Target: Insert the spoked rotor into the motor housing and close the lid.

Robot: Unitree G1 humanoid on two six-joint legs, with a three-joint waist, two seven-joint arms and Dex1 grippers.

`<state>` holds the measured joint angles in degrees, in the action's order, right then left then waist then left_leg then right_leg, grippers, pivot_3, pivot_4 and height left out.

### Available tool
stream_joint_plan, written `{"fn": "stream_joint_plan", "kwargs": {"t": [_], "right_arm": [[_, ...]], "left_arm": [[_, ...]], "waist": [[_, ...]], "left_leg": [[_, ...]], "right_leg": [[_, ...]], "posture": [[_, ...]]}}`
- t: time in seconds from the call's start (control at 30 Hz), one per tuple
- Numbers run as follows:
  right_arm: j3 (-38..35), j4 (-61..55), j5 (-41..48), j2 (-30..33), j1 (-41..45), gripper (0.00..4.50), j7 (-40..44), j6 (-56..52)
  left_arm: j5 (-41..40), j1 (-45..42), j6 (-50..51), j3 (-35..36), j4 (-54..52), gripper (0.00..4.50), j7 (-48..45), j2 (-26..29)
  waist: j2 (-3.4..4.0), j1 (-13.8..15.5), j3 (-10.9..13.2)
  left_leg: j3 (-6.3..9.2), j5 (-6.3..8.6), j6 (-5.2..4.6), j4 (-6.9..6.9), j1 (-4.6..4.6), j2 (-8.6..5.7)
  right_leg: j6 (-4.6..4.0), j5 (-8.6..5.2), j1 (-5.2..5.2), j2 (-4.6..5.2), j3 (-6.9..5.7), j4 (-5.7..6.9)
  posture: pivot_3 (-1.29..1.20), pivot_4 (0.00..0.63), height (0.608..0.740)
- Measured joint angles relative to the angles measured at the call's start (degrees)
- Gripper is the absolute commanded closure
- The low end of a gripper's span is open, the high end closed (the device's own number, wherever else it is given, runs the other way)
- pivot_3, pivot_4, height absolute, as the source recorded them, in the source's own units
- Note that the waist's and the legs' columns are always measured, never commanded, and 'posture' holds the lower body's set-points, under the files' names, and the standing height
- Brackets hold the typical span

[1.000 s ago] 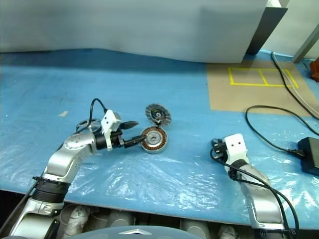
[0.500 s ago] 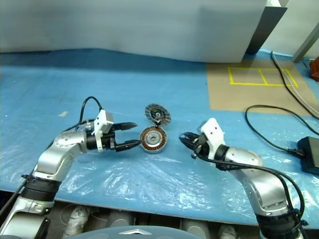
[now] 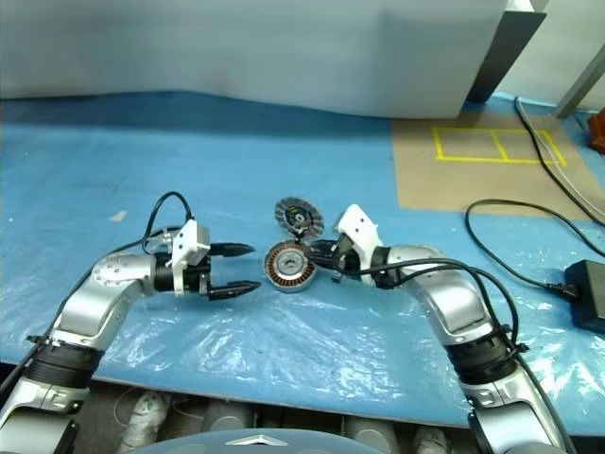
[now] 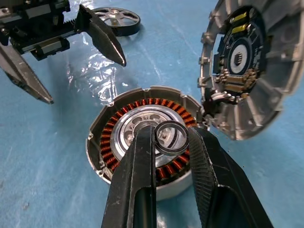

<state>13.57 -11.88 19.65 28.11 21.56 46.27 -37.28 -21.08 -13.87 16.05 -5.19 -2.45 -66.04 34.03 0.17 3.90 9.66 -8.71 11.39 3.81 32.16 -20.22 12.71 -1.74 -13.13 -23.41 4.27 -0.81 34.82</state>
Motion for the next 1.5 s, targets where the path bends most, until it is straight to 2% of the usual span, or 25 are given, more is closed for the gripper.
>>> {"fn": "stream_joint_plan", "kwargs": {"t": [0.4,0.73,1.03,1.33,1.4,1.5], "right_arm": [[5.4,9.3,-1.9,-2.1,7.8,3.9,6.1,-0.1],[6.2,13.3,-4.1,-5.0,8.4,3.9,6.4,2.3],[6.4,13.3,-5.6,-4.4,8.4,3.9,7.7,2.9],[6.4,13.2,-6.5,-4.1,8.4,3.9,9.0,3.1],[6.4,13.2,-6.9,-4.3,8.4,3.19,9.0,3.4],[6.5,13.3,-7.5,-4.7,8.4,2.34,8.6,4.1]], "left_arm": [[2.2,1.8,-3.8,-1.3,2.6,0.45,0.6,-1.5],[3.1,2.1,-7.3,-1.3,7.4,0.45,0.0,-1.3],[4.2,1.5,-12.0,-1.5,13.2,0.45,-1.8,-1.7],[4.3,0.8,-10.1,-1.5,11.0,0.45,-1.4,-1.6],[4.3,0.8,-8.7,-1.5,8.6,0.45,-0.7,-1.7],[4.2,0.7,-5.2,-1.7,5.0,0.45,0.7,-1.8]], "waist": [[-0.01,-0.1,0.0],[-0.01,0.0,0.0],[-0.02,0.0,0.0],[-0.03,0.0,0.0],[-0.03,0.0,0.0],[-0.03,0.0,0.0]], "left_leg": [[-0.01,0.0,0.0,0.06,0.01,0.03],[-0.01,0.0,0.0,0.08,0.02,0.04],[-0.01,0.0,0.0,0.09,0.05,0.04],[-0.01,0.0,-0.01,0.11,0.05,0.05],[-0.01,0.0,0.0,0.11,0.05,0.05],[-0.01,0.0,0.0,0.12,0.05,0.05]], "right_leg": [[-0.03,0.01,0.0,-0.01,-0.01,0.09],[-0.03,0.01,0.0,-0.01,-0.01,0.11],[-0.03,0.01,0.02,-0.01,-0.01,0.14],[-0.04,0.01,0.02,-0.01,0.0,0.16],[-0.04,0.01,0.02,-0.01,0.0,0.16],[-0.04,0.01,0.02,-0.01,0.0,0.17]], "posture": [[0.0,0.15,0.74],[0.0,0.15,0.74],[0.0,0.15,0.74],[0.0,0.15,0.74],[0.0,0.15,0.74],[0.0,0.15,0.74]]}}
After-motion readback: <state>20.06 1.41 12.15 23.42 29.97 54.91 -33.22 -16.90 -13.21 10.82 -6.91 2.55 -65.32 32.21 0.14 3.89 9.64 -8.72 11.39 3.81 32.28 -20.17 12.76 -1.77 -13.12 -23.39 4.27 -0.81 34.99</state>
